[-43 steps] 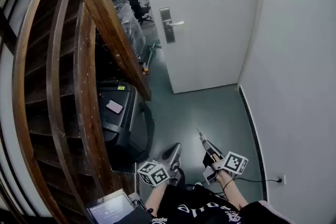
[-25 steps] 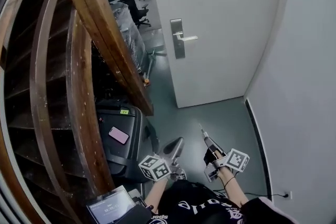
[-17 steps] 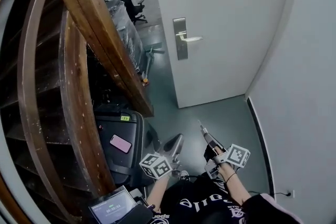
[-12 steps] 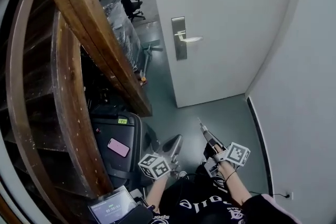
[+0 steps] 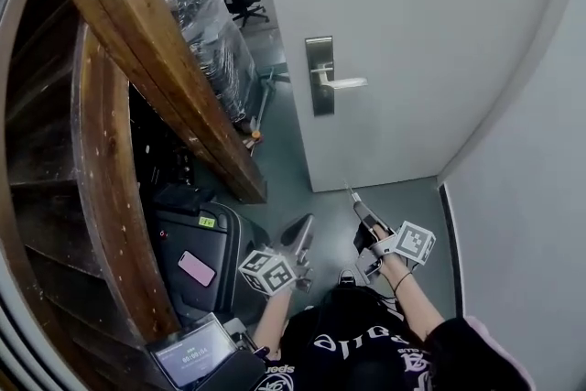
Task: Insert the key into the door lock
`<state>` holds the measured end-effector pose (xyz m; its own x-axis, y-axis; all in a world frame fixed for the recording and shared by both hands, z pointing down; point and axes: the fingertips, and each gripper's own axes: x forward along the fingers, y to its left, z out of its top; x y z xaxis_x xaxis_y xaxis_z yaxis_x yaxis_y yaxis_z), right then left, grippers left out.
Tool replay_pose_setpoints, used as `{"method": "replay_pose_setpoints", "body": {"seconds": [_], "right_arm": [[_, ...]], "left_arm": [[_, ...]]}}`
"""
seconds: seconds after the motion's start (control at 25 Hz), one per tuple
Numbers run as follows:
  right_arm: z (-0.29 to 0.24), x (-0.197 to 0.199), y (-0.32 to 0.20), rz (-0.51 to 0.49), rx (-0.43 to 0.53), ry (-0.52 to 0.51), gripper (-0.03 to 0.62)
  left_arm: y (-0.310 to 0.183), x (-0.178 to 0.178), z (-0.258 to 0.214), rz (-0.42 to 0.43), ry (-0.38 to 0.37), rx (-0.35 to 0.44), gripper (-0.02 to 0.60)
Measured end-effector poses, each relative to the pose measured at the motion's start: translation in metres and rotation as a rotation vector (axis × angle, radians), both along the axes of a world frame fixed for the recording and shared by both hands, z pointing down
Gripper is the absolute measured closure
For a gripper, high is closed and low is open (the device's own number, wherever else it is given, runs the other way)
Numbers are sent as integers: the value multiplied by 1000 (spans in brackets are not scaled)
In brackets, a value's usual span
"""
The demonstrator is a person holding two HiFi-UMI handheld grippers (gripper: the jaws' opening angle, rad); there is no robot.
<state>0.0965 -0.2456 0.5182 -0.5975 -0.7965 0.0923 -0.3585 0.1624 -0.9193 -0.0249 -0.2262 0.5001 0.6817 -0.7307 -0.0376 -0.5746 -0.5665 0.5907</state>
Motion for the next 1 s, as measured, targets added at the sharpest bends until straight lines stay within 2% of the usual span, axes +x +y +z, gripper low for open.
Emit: {"method": "replay_pose_setpoints", "body": {"seconds": [0.16,0.36,0.6,0.72,0.84,1.0], "right_arm": [[-7,5,-52,-24,11,-84,560],[-18,5,-117,12,19,-207,560],[-20,-6,-191,53,45,-231,560],[-19,-12,-224,81,53,-286,560],[-14,-20,-247,106,37,-334,560],[-3,-30,-264,129,-4,-341,560]], "left_arm": [[-31,8,-4,-47,14,13,577],[-52,13,2,-61,-3,-4,577],[-82,9,0,-29,-21,5,577],[-97,4,-4,-13,-31,12,577],[-108,-2,-7,-6,-28,16,577],[-119,-8,-9,3,-28,17,577]]}}
